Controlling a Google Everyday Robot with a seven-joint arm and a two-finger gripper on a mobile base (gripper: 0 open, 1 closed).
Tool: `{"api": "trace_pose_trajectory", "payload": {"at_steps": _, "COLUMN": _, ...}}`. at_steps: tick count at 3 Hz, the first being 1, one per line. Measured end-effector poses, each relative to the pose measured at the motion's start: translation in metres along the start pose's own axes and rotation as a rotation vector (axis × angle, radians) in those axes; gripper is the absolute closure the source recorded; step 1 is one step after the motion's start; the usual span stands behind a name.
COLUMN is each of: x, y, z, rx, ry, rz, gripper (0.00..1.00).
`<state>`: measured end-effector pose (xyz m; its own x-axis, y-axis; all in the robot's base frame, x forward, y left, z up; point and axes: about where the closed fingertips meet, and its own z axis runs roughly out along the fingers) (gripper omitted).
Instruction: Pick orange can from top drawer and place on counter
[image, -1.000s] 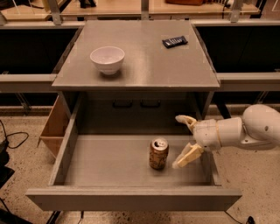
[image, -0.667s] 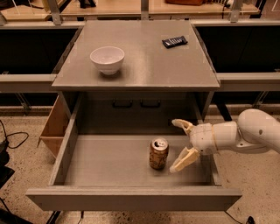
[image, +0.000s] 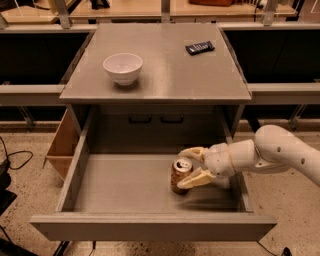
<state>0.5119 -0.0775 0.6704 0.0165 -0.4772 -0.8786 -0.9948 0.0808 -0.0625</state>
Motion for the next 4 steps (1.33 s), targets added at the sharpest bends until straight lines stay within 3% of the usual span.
{"api": "trace_pose_trajectory", "payload": {"at_steps": 2, "x": -0.009, "y": 0.003, "z": 0.025, "rx": -0.08, "ry": 0.001, "rz": -0.017, "gripper": 0.85}}
{"api": "trace_pose_trajectory", "payload": {"at_steps": 3, "x": -0.033, "y": -0.001, "z": 0.023, "rx": -0.111, "ry": 0.057, "rz": -0.045, "gripper": 1.0}}
{"api": "trace_pose_trajectory", "payload": {"at_steps": 4, "x": -0.11, "y": -0.023, "z": 0.001, "rx": -0.109, "ry": 0.15, "rz": -0.104, "gripper": 1.0}}
